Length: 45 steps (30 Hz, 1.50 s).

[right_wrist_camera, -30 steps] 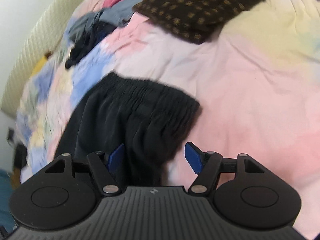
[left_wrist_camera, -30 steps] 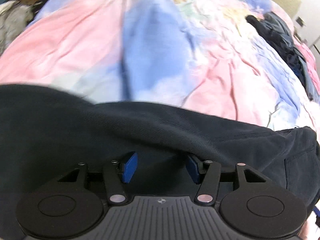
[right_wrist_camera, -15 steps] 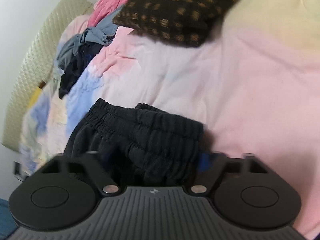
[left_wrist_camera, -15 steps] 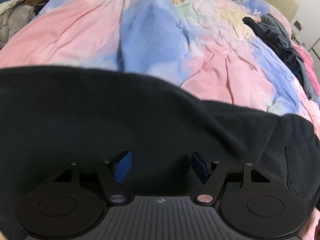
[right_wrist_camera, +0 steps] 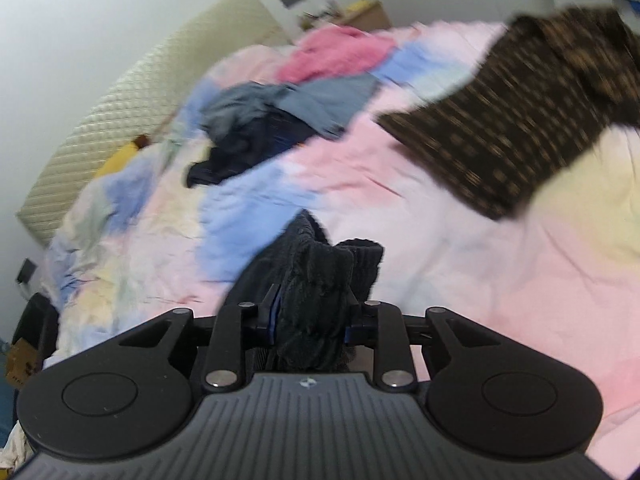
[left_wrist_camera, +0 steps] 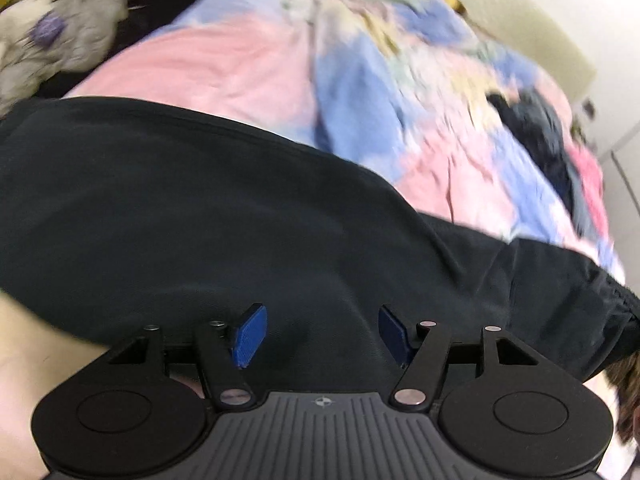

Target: Fold clothes

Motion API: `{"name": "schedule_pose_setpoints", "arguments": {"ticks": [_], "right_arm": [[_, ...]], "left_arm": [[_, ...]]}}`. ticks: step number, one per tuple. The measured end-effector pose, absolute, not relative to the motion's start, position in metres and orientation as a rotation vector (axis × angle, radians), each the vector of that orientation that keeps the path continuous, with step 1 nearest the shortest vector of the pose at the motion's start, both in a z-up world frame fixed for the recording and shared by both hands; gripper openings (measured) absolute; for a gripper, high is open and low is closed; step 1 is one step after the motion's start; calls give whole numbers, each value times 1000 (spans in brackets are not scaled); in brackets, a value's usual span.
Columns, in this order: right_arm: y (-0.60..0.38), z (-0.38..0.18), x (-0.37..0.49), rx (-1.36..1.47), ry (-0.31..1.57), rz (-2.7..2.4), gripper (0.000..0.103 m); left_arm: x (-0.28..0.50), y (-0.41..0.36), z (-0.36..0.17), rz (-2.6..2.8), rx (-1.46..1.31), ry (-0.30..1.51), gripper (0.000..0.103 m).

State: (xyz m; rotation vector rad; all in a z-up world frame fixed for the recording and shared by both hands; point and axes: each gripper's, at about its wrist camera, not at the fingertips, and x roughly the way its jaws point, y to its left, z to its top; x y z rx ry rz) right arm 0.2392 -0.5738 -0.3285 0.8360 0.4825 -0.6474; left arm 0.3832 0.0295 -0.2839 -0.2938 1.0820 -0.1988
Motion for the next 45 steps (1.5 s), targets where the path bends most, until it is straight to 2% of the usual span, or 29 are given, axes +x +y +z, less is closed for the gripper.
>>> {"name": "schedule_pose_setpoints", "arguments": {"ticks": [8,14,22,28,32,36,42,45], "right_arm": [[-475,-244,284,553,453,-550,26],[-379,-209,317,394,442,-462,25],[-243,-225,368,231,519,-302,24],[-142,-286,404,82,684,-138,24],[-101,-341,415,0,803,-65,24],[-81,-367,413,-33,844,-2,28],[-101,-352,406,48,860,125,41],[-119,-335,395,79,865,228,42]], "left_arm": [[350,127,-256,-111,-433,997,63],[329,213,-239,-82,-481,962,63],[289,327,-233,33,-533,915,63],[259,386,-232,114,-546,920,63],[247,399,-227,125,-519,942,63],[247,388,-225,77,-513,973,63],[270,335,-229,-34,-524,996,67],[291,296,-236,-84,-524,1013,71]]}}
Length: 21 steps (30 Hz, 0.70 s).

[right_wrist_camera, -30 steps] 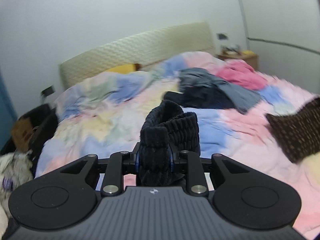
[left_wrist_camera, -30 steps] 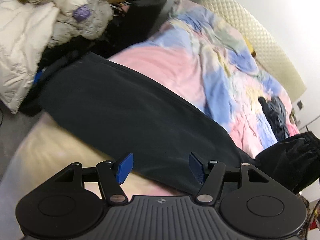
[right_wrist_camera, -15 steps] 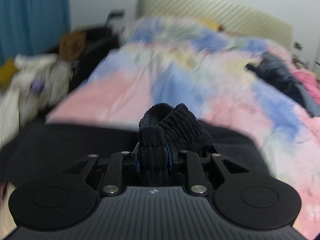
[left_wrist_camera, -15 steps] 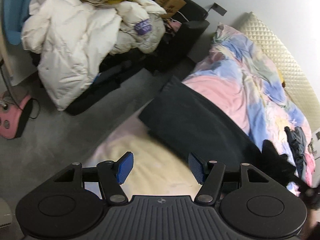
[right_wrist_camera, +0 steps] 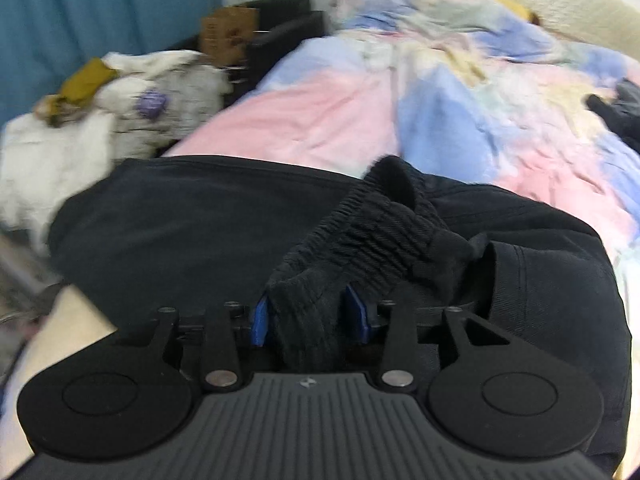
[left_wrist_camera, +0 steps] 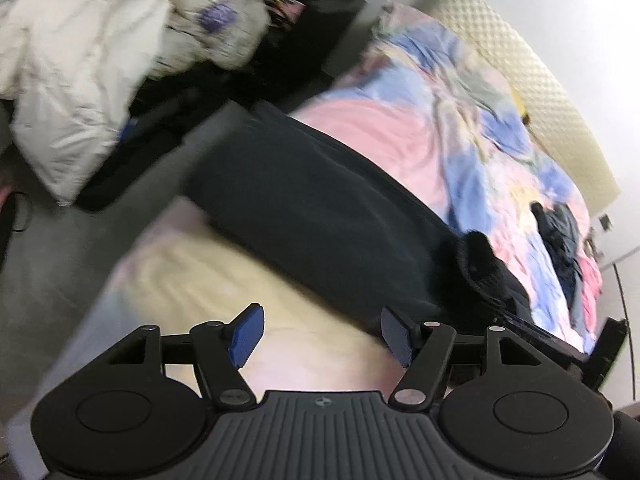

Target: Fold clothes

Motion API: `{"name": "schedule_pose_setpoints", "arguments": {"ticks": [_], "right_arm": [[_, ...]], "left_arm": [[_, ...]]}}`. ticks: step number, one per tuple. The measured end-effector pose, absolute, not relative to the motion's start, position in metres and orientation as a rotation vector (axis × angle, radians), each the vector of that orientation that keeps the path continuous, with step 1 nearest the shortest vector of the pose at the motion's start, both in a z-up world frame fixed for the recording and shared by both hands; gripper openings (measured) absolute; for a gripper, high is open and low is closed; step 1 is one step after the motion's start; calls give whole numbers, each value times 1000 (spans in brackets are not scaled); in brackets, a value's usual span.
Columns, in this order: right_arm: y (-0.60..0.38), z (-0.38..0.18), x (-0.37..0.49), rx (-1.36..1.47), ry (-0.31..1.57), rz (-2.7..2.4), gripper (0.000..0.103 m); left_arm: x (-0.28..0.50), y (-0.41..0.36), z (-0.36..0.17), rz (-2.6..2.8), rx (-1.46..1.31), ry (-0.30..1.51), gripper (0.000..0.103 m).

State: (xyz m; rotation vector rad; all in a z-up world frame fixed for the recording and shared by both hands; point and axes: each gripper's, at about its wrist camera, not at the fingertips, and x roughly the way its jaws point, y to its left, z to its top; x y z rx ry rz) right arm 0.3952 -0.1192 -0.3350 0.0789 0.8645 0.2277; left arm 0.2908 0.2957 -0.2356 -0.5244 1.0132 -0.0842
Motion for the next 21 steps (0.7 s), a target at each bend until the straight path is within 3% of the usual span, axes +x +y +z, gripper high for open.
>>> {"name": "schedule_pose_setpoints", "arguments": {"ticks": [4,9,21], "right_arm": [[-144,-312,374,111,840,306,43],[-198,-295,353,238,802,245,61],[-320,-334,335,362,862,-88,69]], "left_arm": [[323,239,-247,-160,-509,1038,76],[369,171,-262,-267,-469,1068,76],[495,50,-302,-453,-402,1141,76]]}}
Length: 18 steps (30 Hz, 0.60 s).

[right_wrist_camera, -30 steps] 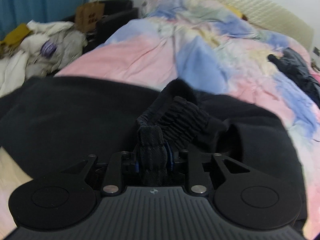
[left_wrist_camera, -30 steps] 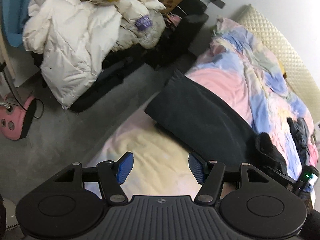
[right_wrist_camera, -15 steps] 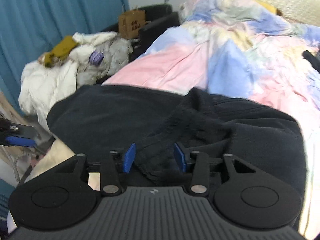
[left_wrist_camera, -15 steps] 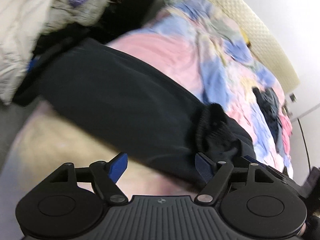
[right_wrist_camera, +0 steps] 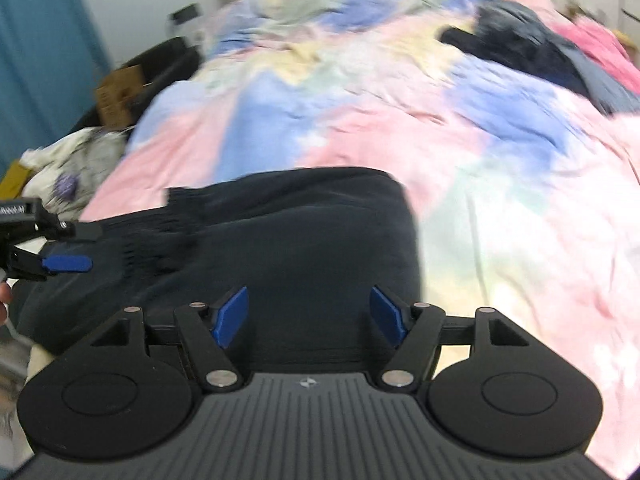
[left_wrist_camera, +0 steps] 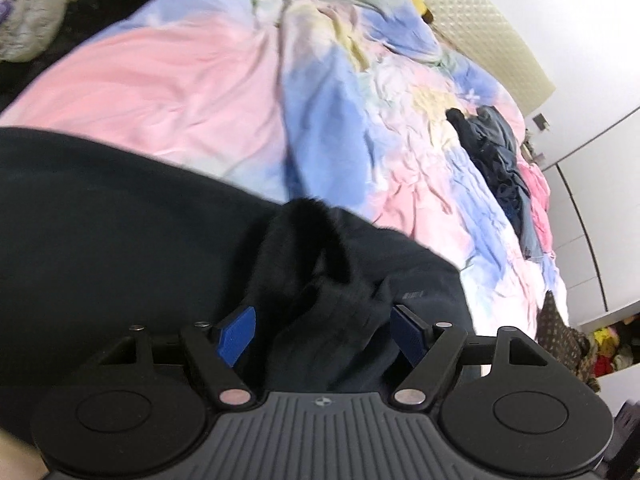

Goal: Fold clothes
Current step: 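Open the right gripper and grasp the folded edge with the left gripper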

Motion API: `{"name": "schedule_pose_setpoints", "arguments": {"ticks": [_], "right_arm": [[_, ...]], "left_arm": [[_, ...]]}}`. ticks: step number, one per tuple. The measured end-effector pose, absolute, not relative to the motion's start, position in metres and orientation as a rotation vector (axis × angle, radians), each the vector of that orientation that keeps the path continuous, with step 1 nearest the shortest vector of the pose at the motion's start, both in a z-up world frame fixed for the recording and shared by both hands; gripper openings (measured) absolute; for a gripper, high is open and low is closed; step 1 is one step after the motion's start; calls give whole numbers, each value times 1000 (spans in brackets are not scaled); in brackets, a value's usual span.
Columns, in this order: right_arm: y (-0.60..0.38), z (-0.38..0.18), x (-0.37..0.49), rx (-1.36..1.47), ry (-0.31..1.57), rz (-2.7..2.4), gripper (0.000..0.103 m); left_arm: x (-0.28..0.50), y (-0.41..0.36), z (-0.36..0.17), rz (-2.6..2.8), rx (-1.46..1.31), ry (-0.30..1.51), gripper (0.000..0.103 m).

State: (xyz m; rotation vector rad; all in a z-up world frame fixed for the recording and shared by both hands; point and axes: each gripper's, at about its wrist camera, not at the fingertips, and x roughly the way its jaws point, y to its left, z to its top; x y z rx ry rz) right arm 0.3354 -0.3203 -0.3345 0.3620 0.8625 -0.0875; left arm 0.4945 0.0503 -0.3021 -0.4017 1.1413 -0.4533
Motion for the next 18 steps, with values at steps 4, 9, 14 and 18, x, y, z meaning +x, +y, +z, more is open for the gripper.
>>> {"name": "schedule_pose_setpoints", "arguments": {"ticks": [4,9,14,18], "right_arm": [[-337,-355,345,407,895,-129,70],[-343,-377,353,452,943,-173,74],[-345,-389,361,476,967,-190,79],[-345,-390,368,478,994,-170,78]], "left_arm": [[537,22,-328,-473,-364,1230,71],[576,2,-355,-480,-380,1332,39],[591,-13,-359,-495,-290,1331,11],[580,-13,-343,-481,-249,1275,8]]}}
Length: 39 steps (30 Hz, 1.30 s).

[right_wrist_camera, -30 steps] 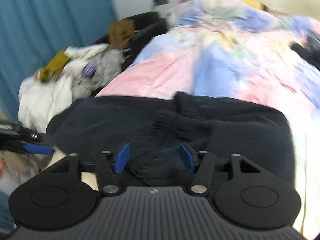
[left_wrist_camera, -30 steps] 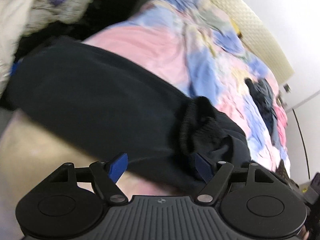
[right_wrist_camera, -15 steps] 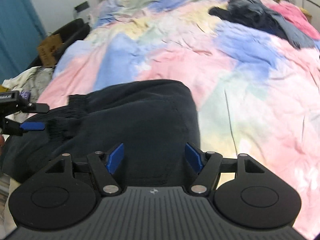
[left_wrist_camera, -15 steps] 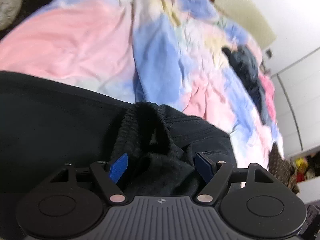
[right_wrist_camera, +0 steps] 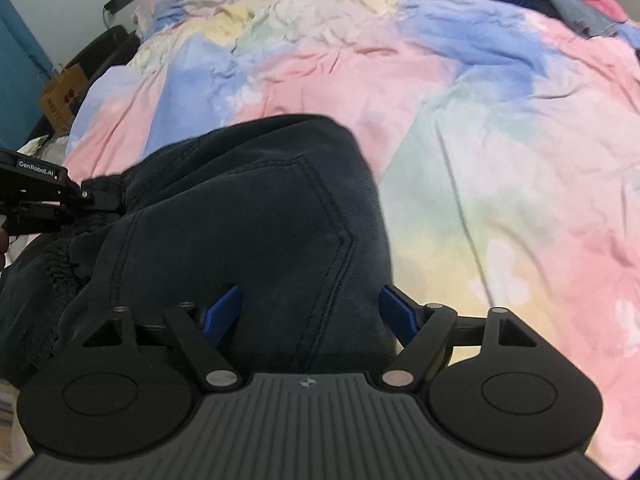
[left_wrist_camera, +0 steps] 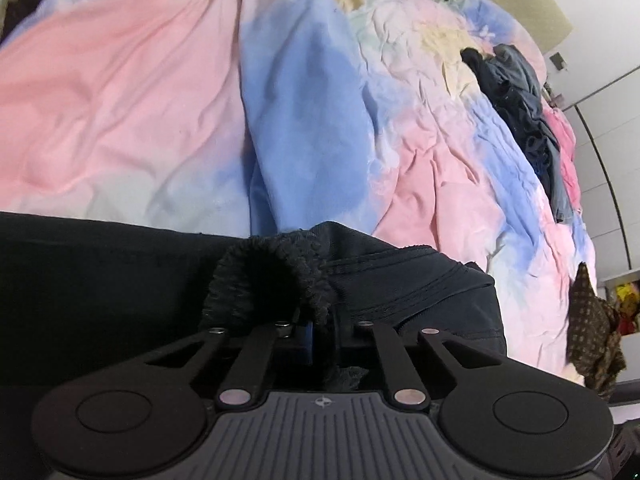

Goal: Fold clothes
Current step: 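Open the right gripper and grasp the folded edge with the left gripper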

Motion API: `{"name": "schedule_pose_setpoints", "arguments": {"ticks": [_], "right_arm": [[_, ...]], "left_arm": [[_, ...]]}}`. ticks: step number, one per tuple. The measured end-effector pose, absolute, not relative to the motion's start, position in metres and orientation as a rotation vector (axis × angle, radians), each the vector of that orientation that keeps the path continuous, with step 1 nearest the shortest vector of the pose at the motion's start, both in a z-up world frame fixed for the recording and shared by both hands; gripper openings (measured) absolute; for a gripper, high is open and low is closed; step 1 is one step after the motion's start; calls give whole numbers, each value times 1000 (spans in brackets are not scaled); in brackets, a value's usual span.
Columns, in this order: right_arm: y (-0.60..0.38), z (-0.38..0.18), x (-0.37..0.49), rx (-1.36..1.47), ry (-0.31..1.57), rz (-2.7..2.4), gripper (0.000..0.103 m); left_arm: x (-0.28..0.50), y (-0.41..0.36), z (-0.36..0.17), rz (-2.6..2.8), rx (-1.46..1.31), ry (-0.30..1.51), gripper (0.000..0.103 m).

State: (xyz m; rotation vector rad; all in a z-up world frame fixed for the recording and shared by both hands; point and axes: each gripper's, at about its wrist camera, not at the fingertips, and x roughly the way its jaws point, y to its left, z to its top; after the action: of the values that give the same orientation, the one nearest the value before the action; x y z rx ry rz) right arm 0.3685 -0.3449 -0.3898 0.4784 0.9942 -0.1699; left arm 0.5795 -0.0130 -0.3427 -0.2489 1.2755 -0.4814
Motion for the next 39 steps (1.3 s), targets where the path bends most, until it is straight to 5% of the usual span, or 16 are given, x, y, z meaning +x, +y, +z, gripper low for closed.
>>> {"name": "schedule_pose_setpoints", "arguments": {"ticks": [6,13,18,22,27,39], "right_arm": [[-336,-385,370,390,1012,-138,67],[-326,-401,386,321,1117,-114,67],[-324,-394,387,330,1125,-131,68],[-319,-383,381,315,1122,-138,68],[-315,-365,369,307,1100,-152,67],[-272,-319,338,256,1104,-100,63]], "left_arm": [[578,10,-339,-397,-274,1241,8],[580,26,-368,-337,-415,1292,13],[570,33,-348,-330,-383,1253,46],[547,50,-326,-322,-398,1248,56],[499,95,-304,-262,-537,1224,79],[379,261,-341,77,-1065,1084,80]]}}
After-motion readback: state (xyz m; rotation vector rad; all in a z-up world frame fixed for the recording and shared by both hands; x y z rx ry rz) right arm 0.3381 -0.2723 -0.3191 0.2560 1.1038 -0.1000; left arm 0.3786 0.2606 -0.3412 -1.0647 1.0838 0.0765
